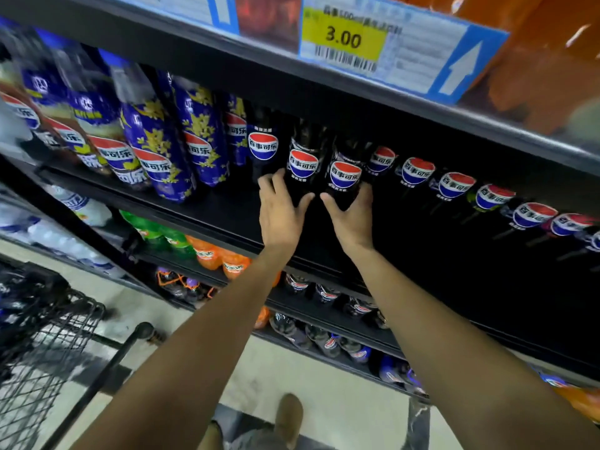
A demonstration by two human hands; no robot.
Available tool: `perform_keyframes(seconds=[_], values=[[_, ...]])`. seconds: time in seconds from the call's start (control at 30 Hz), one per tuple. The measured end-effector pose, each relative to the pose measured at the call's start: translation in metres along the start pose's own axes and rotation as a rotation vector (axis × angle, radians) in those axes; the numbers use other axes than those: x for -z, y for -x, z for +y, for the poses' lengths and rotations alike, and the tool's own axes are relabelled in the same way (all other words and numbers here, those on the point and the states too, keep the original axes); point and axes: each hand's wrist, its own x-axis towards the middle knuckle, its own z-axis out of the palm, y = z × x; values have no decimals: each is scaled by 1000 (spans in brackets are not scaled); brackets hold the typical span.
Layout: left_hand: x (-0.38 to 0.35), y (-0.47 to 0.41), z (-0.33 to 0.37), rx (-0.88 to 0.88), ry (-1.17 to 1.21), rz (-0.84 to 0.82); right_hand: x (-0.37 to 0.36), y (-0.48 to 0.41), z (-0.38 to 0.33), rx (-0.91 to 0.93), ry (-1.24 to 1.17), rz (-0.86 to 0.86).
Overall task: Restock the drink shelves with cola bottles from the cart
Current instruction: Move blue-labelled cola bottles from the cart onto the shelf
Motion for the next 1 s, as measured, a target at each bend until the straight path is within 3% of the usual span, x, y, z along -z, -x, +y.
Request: perform_keyframes(seconds=[0.47, 1.0], values=[[0, 3, 4, -21, 46, 35, 0, 5, 12, 51, 51, -20], [0, 1, -4, 117, 192, 17, 1, 8, 10, 32, 71, -64]])
